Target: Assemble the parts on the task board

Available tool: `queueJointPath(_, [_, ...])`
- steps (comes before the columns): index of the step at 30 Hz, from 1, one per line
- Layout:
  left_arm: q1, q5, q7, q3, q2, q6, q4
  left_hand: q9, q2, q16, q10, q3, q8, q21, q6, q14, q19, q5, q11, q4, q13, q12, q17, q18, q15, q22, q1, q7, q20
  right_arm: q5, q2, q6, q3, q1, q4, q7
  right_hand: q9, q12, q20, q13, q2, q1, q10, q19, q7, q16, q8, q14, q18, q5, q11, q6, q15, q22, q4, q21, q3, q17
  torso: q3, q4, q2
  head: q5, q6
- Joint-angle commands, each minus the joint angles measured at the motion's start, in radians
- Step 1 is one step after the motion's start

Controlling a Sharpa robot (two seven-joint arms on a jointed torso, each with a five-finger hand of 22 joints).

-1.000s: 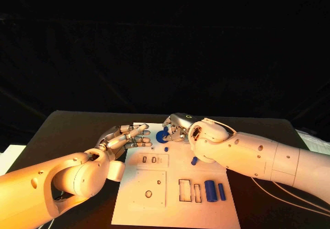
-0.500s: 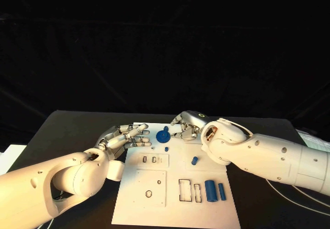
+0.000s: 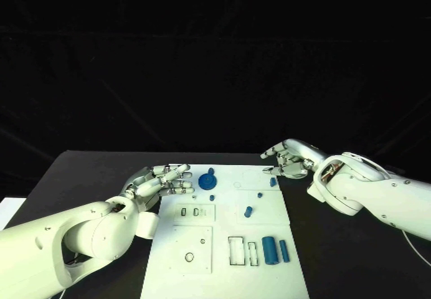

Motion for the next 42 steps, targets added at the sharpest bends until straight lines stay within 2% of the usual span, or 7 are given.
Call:
queueJointPath(1, [0.001, -0.005, 0.008, 0.001, 0.006, 0.026, -0.003, -0.001, 0.007, -0.006, -0.001, 0.000, -0.004, -0.005, -0.003, -0.002, 0.007, -0.003, 0.000, -0.008, -0.001, -0.004, 0.001, 0.009, 0.004, -0.001, 0.001, 0.002, 0.003, 0.063, -0.016, 0.049, -0.002, -0.012, -0.028, 0.082, 0.000, 0.001, 0.000, -0.001, 0.001, 0.009, 0.004, 0.017, -0.002, 0.003, -0.001, 0.073, -0.014, 0.006, 0.002, 0.008, -0.006, 0.133, -0.008, 0.005, 0.000, 0.114, 0.0040, -0.0062, -0.005, -0.007, 0.001])
queueJointPath(9, [0.000, -0.005, 0.008, 0.000, 0.009, 0.028, -0.013, -0.001, 0.007, -0.007, -0.001, 0.001, -0.004, -0.005, -0.002, -0.002, 0.007, -0.003, 0.000, -0.008, -0.001, -0.004, 0.001, 0.009, 0.004, -0.001, 0.001, 0.001, 0.003, 0.071, -0.017, 0.065, -0.005, -0.051, -0.092, 0.093, -0.001, -0.004, 0.000, -0.006, -0.003, 0.012, -0.001, 0.015, -0.001, 0.002, -0.004, 0.073, -0.013, 0.008, 0.002, 0.006, -0.006, 0.129, -0.011, 0.004, -0.003, 0.112, 0.0089, -0.0132, -0.006, -0.015, -0.005])
queueJointPath(16, [0.000, -0.005, 0.008, 0.000, 0.009, 0.030, -0.017, -0.001, 0.007, -0.007, -0.001, 0.001, -0.004, -0.005, -0.002, -0.002, 0.007, -0.003, 0.000, -0.008, -0.001, -0.004, 0.001, 0.009, 0.004, -0.001, 0.001, 0.001, 0.003, 0.070, 0.003, 0.065, -0.005, -0.077, -0.131, 0.089, -0.003, -0.012, 0.001, -0.013, -0.006, 0.013, -0.008, 0.009, 0.000, -0.001, -0.009, 0.071, -0.011, 0.005, 0.004, -0.001, -0.005, 0.122, -0.013, 0.000, -0.007, 0.108, 0.0067, -0.0103, -0.006, -0.017, -0.008])
queueJointPath(25, [0.000, -0.005, 0.008, 0.000, 0.011, 0.031, -0.020, -0.001, 0.007, -0.007, -0.001, 0.001, -0.004, -0.005, -0.002, -0.002, 0.007, -0.003, 0.000, -0.008, -0.001, -0.004, 0.001, 0.009, 0.004, -0.001, 0.001, 0.001, 0.003, 0.066, 0.038, 0.049, -0.005, -0.089, -0.165, 0.075, -0.004, -0.011, 0.001, -0.012, -0.006, 0.011, -0.009, 0.008, 0.001, -0.001, -0.011, 0.071, -0.011, 0.001, 0.005, -0.005, -0.004, 0.121, -0.013, 0.000, -0.010, 0.107, 0.0053, -0.0087, -0.007, -0.015, -0.012])
queueJointPath(32, [0.000, -0.005, 0.007, 0.000, 0.013, 0.032, -0.020, -0.001, 0.007, -0.007, -0.001, 0.001, -0.004, -0.005, -0.002, -0.002, 0.007, -0.003, 0.000, -0.008, -0.001, -0.004, 0.001, 0.009, 0.004, -0.001, 0.001, 0.001, 0.003, 0.066, 0.069, 0.042, -0.005, -0.093, -0.188, 0.059, -0.003, -0.006, 0.002, -0.008, 0.003, 0.012, -0.005, 0.009, 0.001, -0.001, -0.009, 0.071, -0.012, -0.002, 0.005, 0.000, -0.004, 0.123, -0.012, 0.000, -0.009, 0.109, 0.0046, -0.0085, -0.007, -0.009, -0.013])
queueJointPath(36, [0.000, -0.005, 0.006, 0.000, 0.013, 0.033, -0.021, -0.001, 0.007, -0.007, -0.001, 0.001, -0.004, -0.005, -0.002, -0.002, 0.007, -0.003, 0.000, -0.008, -0.001, -0.004, 0.001, 0.009, 0.004, -0.001, 0.001, 0.001, 0.003, 0.065, 0.080, 0.045, -0.005, -0.093, -0.195, 0.055, -0.002, -0.001, 0.002, -0.003, 0.012, 0.017, -0.002, 0.010, 0.000, -0.001, -0.004, 0.071, -0.012, -0.006, 0.003, 0.009, -0.005, 0.123, -0.014, 0.001, -0.006, 0.109, 0.0044, -0.0092, -0.007, -0.012, -0.015])
queueJointPath(42, [0.000, -0.005, 0.005, 0.000, 0.013, 0.032, -0.020, -0.001, 0.010, -0.008, 0.000, 0.002, -0.005, -0.006, -0.001, -0.003, 0.007, -0.003, 0.000, -0.012, -0.001, -0.005, 0.004, 0.009, 0.004, -0.002, 0.002, 0.002, 0.002, 0.053, 0.092, 0.049, -0.005, -0.094, -0.203, 0.047, 0.004, 0.005, -0.001, 0.000, 0.032, 0.036, 0.002, 0.011, -0.006, 0.000, 0.011, 0.071, -0.012, -0.051, -0.002, 0.047, -0.009, 0.126, -0.027, 0.002, 0.005, 0.111, 0.0043, -0.0091, -0.007, -0.011, -0.018])
